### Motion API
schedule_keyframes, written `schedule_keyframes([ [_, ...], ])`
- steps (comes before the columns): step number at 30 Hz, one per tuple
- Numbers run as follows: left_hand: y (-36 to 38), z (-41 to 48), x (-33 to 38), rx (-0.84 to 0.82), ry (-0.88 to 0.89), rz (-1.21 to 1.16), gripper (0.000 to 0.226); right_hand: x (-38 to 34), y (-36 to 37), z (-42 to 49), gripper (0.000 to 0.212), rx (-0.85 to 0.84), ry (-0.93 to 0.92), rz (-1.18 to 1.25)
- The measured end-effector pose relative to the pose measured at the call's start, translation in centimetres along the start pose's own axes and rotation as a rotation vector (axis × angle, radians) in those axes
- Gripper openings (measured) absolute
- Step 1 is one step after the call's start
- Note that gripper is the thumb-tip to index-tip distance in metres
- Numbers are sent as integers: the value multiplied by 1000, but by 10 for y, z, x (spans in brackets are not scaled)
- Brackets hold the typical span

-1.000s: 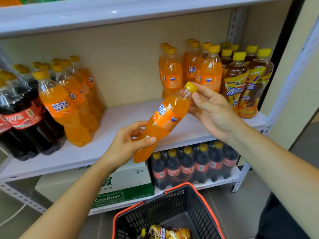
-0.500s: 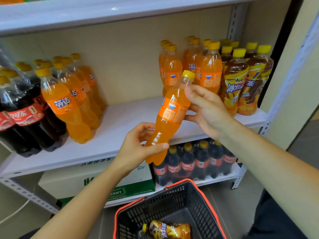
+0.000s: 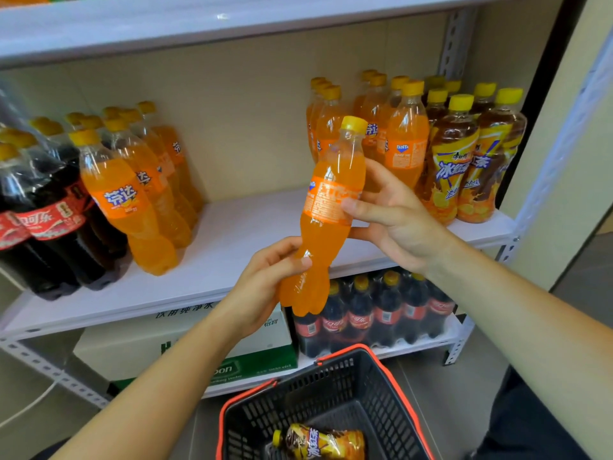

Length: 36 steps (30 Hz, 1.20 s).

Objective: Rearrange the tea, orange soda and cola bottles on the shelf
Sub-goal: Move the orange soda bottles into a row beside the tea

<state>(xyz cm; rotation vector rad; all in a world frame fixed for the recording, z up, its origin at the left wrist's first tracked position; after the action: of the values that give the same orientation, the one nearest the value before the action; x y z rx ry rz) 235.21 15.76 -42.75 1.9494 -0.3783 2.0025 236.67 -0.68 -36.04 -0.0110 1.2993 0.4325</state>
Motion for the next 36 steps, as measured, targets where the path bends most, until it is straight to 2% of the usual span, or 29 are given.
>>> schedule_keyframes([
  [4, 0, -2, 12, 95, 146, 255, 66, -7, -8, -1, 71, 163, -47, -49],
  [7, -6, -3, 16, 185, 216, 301, 60, -9, -13, -3, 70, 221, -51, -108],
  [9, -7, -3, 16, 189, 218, 264, 55, -11, -12, -2, 66, 190, -45, -127],
  [11, -7, -1, 14, 163, 191, 165, 58, -13, -6, 0, 62, 71, -31, -130],
  [14, 2, 0, 7, 54, 123, -24, 59, -12, 1, 0, 72, -78, 16, -115],
  [18, 12, 0, 8, -61, 77, -75, 48, -10, 1, -1, 83, -41, -29, -71],
  [20, 9, 1, 10, -19, 96, -3, 54, -10, -1, -2, 86, 34, -64, -75],
  [23, 3, 1, 18, 136, 182, 205, 63, -11, -3, -4, 86, 136, -130, -142],
  [26, -2, 2, 21, 200, 203, 238, 61, -12, -3, -6, 81, 181, -154, -171],
  [30, -6, 5, 18, 113, 132, 60, 54, -14, -3, -3, 64, 112, -103, -66],
  [33, -1, 4, 11, -9, 75, -23, 57, -12, -1, -2, 59, 38, -48, -48],
  [36, 5, 3, 5, -66, 25, -16, 59, -10, -3, -4, 60, 86, -45, -84],
])
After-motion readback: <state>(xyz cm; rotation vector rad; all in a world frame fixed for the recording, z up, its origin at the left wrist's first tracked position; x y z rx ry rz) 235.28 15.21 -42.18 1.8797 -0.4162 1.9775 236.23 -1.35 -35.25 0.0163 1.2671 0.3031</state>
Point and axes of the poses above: each hand's wrist, its own z-axis towards the middle knuckle, its own y-axis out of the palm, x = y × z, the point moved 9 cm from there along z, towards the middle knuckle, and after that the axes turned 1 degree about x, right-handed, at the moved point
